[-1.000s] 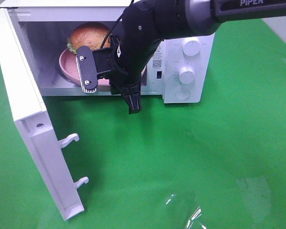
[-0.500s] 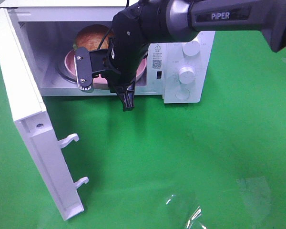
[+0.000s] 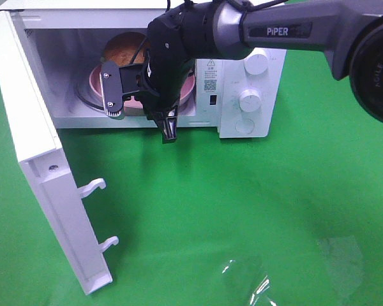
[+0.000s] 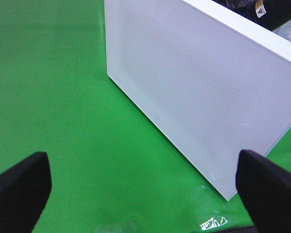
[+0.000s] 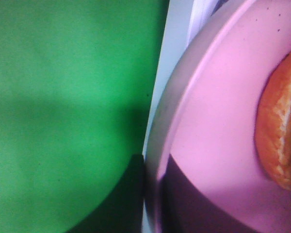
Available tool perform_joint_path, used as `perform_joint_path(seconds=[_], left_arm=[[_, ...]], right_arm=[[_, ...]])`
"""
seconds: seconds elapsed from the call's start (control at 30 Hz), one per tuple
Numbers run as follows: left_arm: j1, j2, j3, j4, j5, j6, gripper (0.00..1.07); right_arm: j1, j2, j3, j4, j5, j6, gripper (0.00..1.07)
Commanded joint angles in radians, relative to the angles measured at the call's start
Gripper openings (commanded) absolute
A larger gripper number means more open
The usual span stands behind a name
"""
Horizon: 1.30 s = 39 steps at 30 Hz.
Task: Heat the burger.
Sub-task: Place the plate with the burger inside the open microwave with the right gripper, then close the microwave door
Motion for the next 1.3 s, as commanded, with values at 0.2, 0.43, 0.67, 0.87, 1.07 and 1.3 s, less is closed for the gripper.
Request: perform_joint_path(seconds=[0.2,0.43,0.67,0.87,1.07,1.3], left_arm=[[0.002,-0.004,0.003,-0.011,-0.002,0.0,0.95],[0.002,-0.004,0.003,-0.011,-0.002,0.0,0.95],[0.002,-0.004,0.003,-0.011,-0.002,0.0,0.95],[0.002,-0.004,0.003,-0.011,-0.002,0.0,0.95],[0.002,-0.004,0.003,-0.011,-0.002,0.0,0.95],[0.002,-0.004,0.003,-0.011,-0.002,0.0,0.95]], right_arm=[[-0.005,-0.013,-0.018,-0.015,-0.087,-0.042,0.03],[-0.005,-0.013,-0.018,-0.015,-0.087,-0.042,0.1],[-0.005,-0.013,-0.018,-0.015,-0.09,-0.013,0.38],[-0.005,-0.013,-0.018,0.018,-0.025,0.011,0.48],[-0.005,-0.028,0.001,0.035,-0.016,0.012,0.49],[-0.005,-0.092,0.121,0.034,-0.094,0.012,0.58]])
